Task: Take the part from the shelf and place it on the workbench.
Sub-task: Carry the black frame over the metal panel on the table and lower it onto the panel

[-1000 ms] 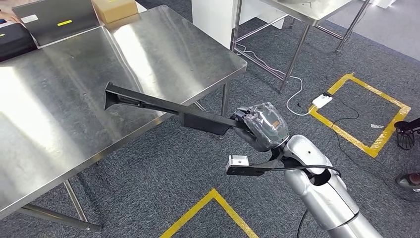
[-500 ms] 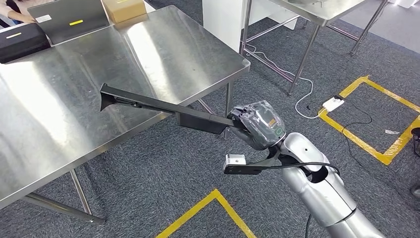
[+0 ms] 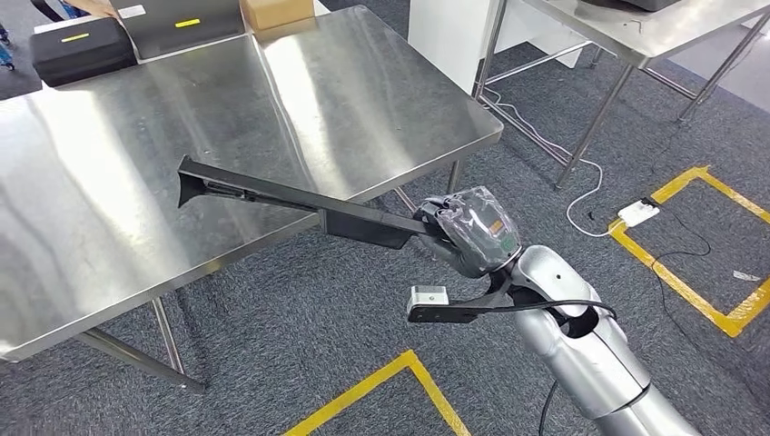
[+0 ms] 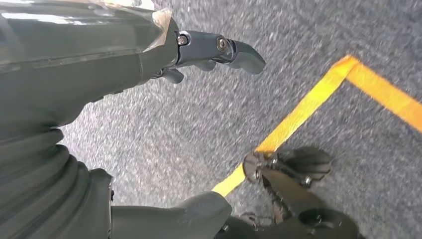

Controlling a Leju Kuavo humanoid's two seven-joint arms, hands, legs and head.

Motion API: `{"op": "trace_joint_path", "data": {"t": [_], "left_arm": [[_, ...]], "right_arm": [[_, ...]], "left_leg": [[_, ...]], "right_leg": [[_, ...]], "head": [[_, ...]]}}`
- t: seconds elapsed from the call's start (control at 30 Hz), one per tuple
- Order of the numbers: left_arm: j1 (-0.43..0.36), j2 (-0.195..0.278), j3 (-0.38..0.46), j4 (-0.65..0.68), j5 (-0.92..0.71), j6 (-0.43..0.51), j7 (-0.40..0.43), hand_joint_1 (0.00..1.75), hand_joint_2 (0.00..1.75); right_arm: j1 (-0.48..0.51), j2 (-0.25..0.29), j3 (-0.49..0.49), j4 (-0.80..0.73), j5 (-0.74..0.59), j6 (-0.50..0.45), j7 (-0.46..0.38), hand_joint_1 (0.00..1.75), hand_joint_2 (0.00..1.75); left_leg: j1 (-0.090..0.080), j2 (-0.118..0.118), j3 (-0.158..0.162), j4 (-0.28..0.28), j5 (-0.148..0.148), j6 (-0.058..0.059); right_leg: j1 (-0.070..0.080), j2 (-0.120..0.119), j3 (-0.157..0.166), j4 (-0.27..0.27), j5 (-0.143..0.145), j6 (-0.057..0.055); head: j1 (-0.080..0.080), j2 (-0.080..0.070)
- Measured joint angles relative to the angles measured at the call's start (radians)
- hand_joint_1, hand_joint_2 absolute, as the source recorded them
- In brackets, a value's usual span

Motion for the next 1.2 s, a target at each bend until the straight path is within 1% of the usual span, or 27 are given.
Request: {"op": "trace_joint_path", "data": {"t": [0.03,0.1,0.13,0.17,0.23,0.3,0.37,0.43,0.47,0.5,0.53,0.6,0.63,0.67,0.7,0.77,0.8,0.83,0.87,0.93,0.97,1.0,1.03,1.07,1.1,1.17,1.2], "left_arm": [[0.001,-0.001,0.0,0.0,0.0,0.0,0.0,0.0,1.75],[0.0,-0.003,0.0,0.0,0.0,0.0,0.0,0.0,1.75],[0.0,-0.003,0.0,0.0,0.0,0.0,0.0,0.0,1.75],[0.001,-0.004,0.0,0.0,0.0,0.0,0.0,0.0,1.75],[0.003,-0.004,0.0,0.0,0.0,0.0,0.0,0.0,1.75],[0.005,-0.003,0.0,0.0,0.0,0.0,0.0,0.0,1.75],[0.006,-0.003,0.0,0.0,0.0,0.001,0.0,0.0,1.75],[0.005,-0.005,0.0,0.0,0.0,0.001,0.0,0.0,1.75],[0.005,-0.005,0.0,0.0,0.0,0.002,0.0,0.0,1.75],[0.006,-0.005,0.0,0.0,0.001,0.003,0.0,0.0,1.75],[0.006,-0.005,0.0,0.0,0.001,0.004,0.0,0.0,1.75],[0.005,-0.004,0.0,-0.001,0.001,0.007,-0.001,0.0,1.75],[0.005,-0.004,0.0,-0.002,0.001,0.008,-0.001,0.0,1.75],[0.004,-0.004,-0.001,-0.003,0.002,0.009,-0.001,0.0,1.75],[0.004,-0.004,-0.001,-0.003,0.002,0.009,-0.001,0.0,1.75],[0.004,-0.004,-0.002,-0.005,0.003,0.009,-0.001,0.0,1.75],[0.004,-0.005,-0.003,-0.006,0.003,0.009,-0.001,0.0,1.75],[0.004,-0.005,-0.004,-0.007,0.004,0.009,-0.001,0.0,1.75],[0.004,-0.005,-0.006,-0.008,0.006,0.01,-0.001,0.0,1.75],[0.003,-0.004,-0.009,-0.008,0.01,0.01,-0.001,0.0,1.75],[0.003,-0.004,-0.01,-0.008,0.012,0.01,-0.001,0.0,1.75],[0.004,-0.004,-0.011,-0.008,0.014,0.01,-0.001,0.0,1.75],[0.004,-0.005,-0.013,-0.008,0.015,0.01,-0.001,0.0,1.75],[0.005,-0.005,-0.014,-0.008,0.017,0.01,-0.001,0.0,1.75],[0.005,-0.006,-0.015,-0.008,0.018,0.01,-0.001,0.0,1.75],[0.005,-0.006,-0.016,-0.009,0.019,0.011,-0.001,0.0,1.75],[0.006,-0.006,-0.017,-0.009,0.019,0.011,-0.001,0.0,1.75]], "right_arm": [[0.001,-0.001,0.0,0.0,0.0,0.0,0.0,1.75,1.75],[-0.001,-0.001,-0.001,0.0,0.0,0.0,0.0,1.75,1.75],[-0.002,-0.002,-0.001,0.0,0.0,0.0,0.0,1.75,1.75],[-0.002,-0.001,-0.001,0.0,0.0,0.0,0.0,1.75,1.75],[-0.003,0.0,0.0,0.0,0.0,0.0,0.0,1.75,1.75],[-0.005,0.002,0.001,0.0,0.0,0.0,0.0,1.75,1.75],[-0.007,0.004,0.001,0.0,0.0,0.0,0.0,1.75,1.75],[-0.005,0.005,0.002,0.0,0.0,0.0,0.0,1.75,1.75],[-0.004,0.004,0.003,0.0,0.0,0.0,0.0,1.75,1.75],[-0.002,0.005,0.004,0.001,0.0,0.0,0.0,1.75,1.75],[-0.001,0.005,0.005,0.001,0.0,0.0,0.0,1.75,1.75],[-0.001,0.006,0.006,0.001,0.0,0.0,0.0,1.75,1.75],[-0.002,0.006,0.005,0.001,0.0,0.0,0.0,1.75,1.75],[-0.002,0.006,0.005,0.001,-0.001,0.001,0.0,1.75,1.75],[-0.003,0.007,0.005,0.001,-0.002,0.001,0.0,1.75,1.75],[-0.004,0.007,0.005,0.001,-0.004,0.002,0.0,1.75,1.75],[-0.005,0.007,0.005,0.001,-0.005,0.003,0.0,1.75,1.75],[-0.006,0.007,0.005,0.001,-0.006,0.004,-0.001,1.75,1.75],[-0.007,0.007,0.005,0.001,-0.007,0.004,-0.001,1.75,1.75],[-0.007,0.006,0.006,0.002,-0.008,0.006,-0.001,1.75,1.75],[-0.005,0.006,0.008,0.002,-0.008,0.008,-0.001,1.75,1.75],[-0.004,0.005,0.01,0.003,-0.008,0.009,-0.002,1.75,1.75],[-0.003,0.004,0.011,0.004,-0.008,0.011,-0.002,1.75,1.75],[-0.003,0.004,0.012,0.004,-0.008,0.011,-0.002,1.75,1.75],[-0.003,0.003,0.012,0.004,-0.008,0.011,-0.002,1.75,1.75],[-0.005,0.003,0.013,0.004,-0.008,0.011,-0.004,1.75,1.75],[-0.005,0.003,0.013,0.004,-0.008,0.011,-0.004,1.75,1.75]], "left_leg": [[0.0,-0.008,0.001,0.0,0.0,-0.001],[-0.002,-0.024,0.002,0.004,-0.002,-0.005],[-0.004,-0.03,0.001,0.006,-0.003,-0.009],[-0.006,-0.035,-0.001,0.007,-0.003,-0.014],[-0.005,-0.043,-0.004,0.006,-0.002,-0.024],[-0.001,-0.035,-0.012,0.019,-0.013,-0.034],[0.002,-0.006,-0.049,0.099,-0.062,-0.043],[0.003,0.017,-0.114,0.234,-0.124,-0.05],[0.003,0.021,-0.139,0.282,-0.137,-0.052],[0.003,0.023,-0.148,0.296,-0.132,-0.052],[0.003,0.025,-0.135,0.265,-0.107,-0.051],[0.002,0.043,-0.066,0.127,-0.04,-0.045],[0.0,0.053,-0.035,0.066,-0.019,-0.04],[-0.003,0.059,-0.017,0.029,-0.01,-0.037],[-0.007,0.061,-0.011,0.014,-0.01,-0.033],[-0.009,0.047,-0.011,0.009,-0.007,-0.024],[-0.008,0.041,-0.007,0.004,-0.004,-0.018],[-0.005,0.036,-0.004,-0.001,0.0,-0.011],[-0.003,0.03,0.0,-0.006,0.003,-0.006],[-0.002,0.018,0.001,-0.007,0.004,0.0],[-0.002,0.01,0.001,-0.007,0.003,0.001],[-0.002,0.002,0.002,-0.007,0.003,0.001],[-0.002,-0.007,0.002,-0.006,0.003,0.001],[-0.002,-0.016,0.003,-0.005,0.003,0.0],[-0.001,-0.024,0.004,-0.004,0.002,-0.001],[-0.005,-0.037,0.002,0.001,-0.001,-0.009],[-0.007,-0.041,-0.001,0.003,-0.002,-0.013]], "right_leg": [[-0.001,0.001,0.019,-0.041,0.022,0.008],[-0.006,0.012,0.09,-0.188,0.082,0.021],[-0.007,0.018,0.118,-0.246,0.102,0.021],[-0.007,0.022,0.134,-0.28,0.113,0.017],[-0.004,0.018,0.139,-0.291,0.119,0.006],[-0.009,0.01,0.141,-0.294,0.123,-0.008],[-0.012,0.002,0.143,-0.298,0.125,-0.022],[-0.008,-0.007,0.144,-0.298,0.123,-0.028],[-0.007,-0.012,0.144,-0.297,0.122,-0.029],[-0.006,-0.018,0.144,-0.297,0.121,-0.029],[-0.006,-0.022,0.146,-0.297,0.121,-0.03],[-0.005,-0.031,0.149,-0.297,0.118,-0.028],[-0.001,-0.035,0.15,-0.297,0.116,-0.026],[0.003,-0.038,0.15,-0.297,0.114,-0.023],[0.006,-0.042,0.151,-0.298,0.113,-0.02],[0.011,-0.052,0.152,-0.301,0.111,-0.01],[0.011,-0.05,0.15,-0.296,0.106,-0.005],[0.011,-0.042,0.141,-0.275,0.093,-0.003],[0.01,-0.03,0.121,-0.231,0.07,-0.004],[0.005,-0.008,0.056,-0.095,0.015,-0.009],[0.003,-0.003,0.025,-0.035,-0.004,-0.008],[0.002,-0.001,0.009,-0.008,-0.007,-0.003],[0.002,0.0,0.012,-0.019,0.006,0.004],[0.0,0.003,0.037,-0.074,0.034,0.012],[-0.003,0.01,0.072,-0.152,0.067,0.019],[-0.005,0.022,0.128,-0.272,0.112,0.02],[-0.004,0.026,0.139,-0.295,0.12,0.016]], "head": [[0.0,0.0],[0.001,0.0],[0.001,0.0],[0.0,0.0],[-0.001,0.0],[-0.002,0.0],[-0.005,0.0],[-0.008,0.0],[-0.007,0.0],[-0.008,0.0],[-0.008,0.0],[-0.008,0.0],[-0.007,0.0],[-0.007,0.0],[-0.006,0.0],[-0.006,0.0],[-0.005,0.0],[-0.005,0.0],[-0.003,0.0],[-0.001,0.0],[0.0,0.0],[0.0,0.0],[0.0,0.0],[0.0,0.0],[0.001,0.0],[0.001,0.0],[0.001,0.0]]}}
